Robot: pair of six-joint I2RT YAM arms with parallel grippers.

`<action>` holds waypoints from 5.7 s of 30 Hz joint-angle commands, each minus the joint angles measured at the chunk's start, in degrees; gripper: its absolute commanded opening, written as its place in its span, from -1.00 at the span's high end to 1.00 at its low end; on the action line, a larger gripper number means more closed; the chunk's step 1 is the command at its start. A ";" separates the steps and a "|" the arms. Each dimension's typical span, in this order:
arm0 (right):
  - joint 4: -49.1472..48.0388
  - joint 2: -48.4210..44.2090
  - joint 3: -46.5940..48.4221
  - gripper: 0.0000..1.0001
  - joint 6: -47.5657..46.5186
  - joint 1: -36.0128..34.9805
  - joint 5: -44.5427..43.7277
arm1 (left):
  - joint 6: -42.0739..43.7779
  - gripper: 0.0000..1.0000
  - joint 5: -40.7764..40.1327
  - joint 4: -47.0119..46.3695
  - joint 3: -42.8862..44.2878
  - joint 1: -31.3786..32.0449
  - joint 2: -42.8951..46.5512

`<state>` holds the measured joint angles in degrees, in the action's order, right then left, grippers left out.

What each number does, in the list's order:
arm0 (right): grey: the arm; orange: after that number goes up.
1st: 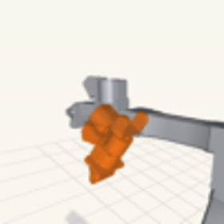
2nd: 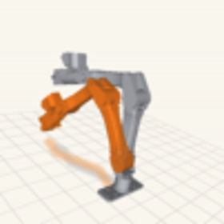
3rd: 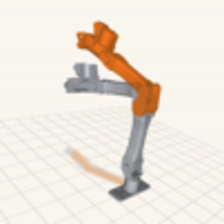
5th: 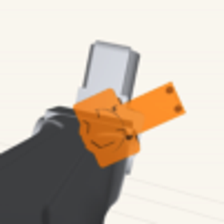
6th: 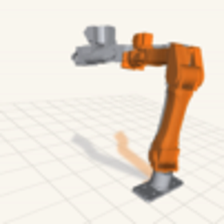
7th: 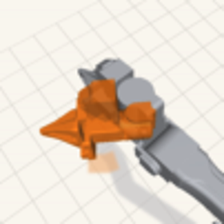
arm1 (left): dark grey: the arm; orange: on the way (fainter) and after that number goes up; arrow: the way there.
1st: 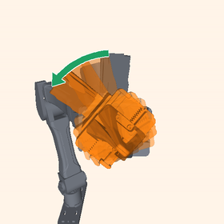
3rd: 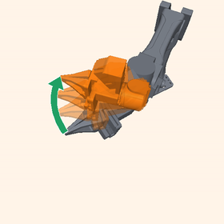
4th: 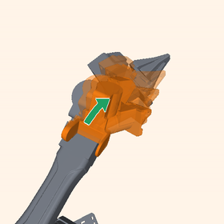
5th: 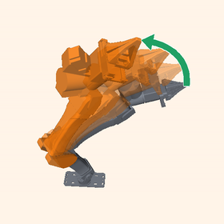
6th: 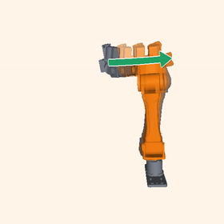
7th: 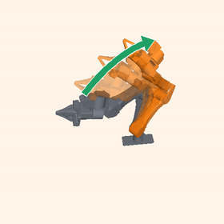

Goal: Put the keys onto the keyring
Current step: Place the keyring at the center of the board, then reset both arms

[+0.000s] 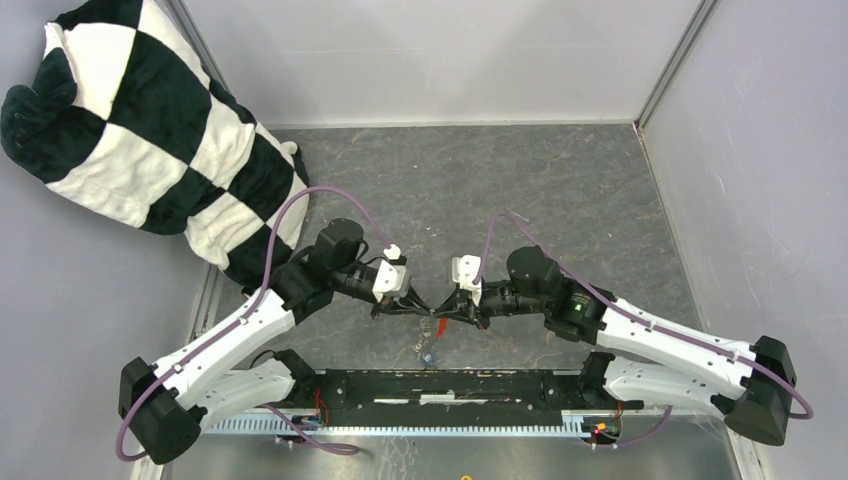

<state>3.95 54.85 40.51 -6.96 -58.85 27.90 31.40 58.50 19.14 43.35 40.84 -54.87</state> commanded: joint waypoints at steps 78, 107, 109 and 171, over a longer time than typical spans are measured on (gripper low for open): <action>53.62 -17.68 1.05 -0.96 66.43 -4.67 -64.35 | -18.92 0.96 10.72 -35.47 7.32 2.23 8.75; 66.92 3.47 2.50 -0.96 78.90 2.38 -69.09 | -17.56 0.96 7.06 -28.06 3.63 2.75 7.65; 66.70 8.36 7.48 -0.96 74.96 5.70 -72.05 | -14.73 0.96 5.18 -23.05 4.02 2.59 7.24; -66.14 4.30 -42.61 -0.96 -2.92 38.12 -89.70 | -25.84 -1.00 -36.76 -73.15 -26.76 -43.03 -22.11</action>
<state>-42.48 60.62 1.89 -6.02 -25.67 -62.74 12.12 22.79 -22.22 22.72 -1.63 -78.04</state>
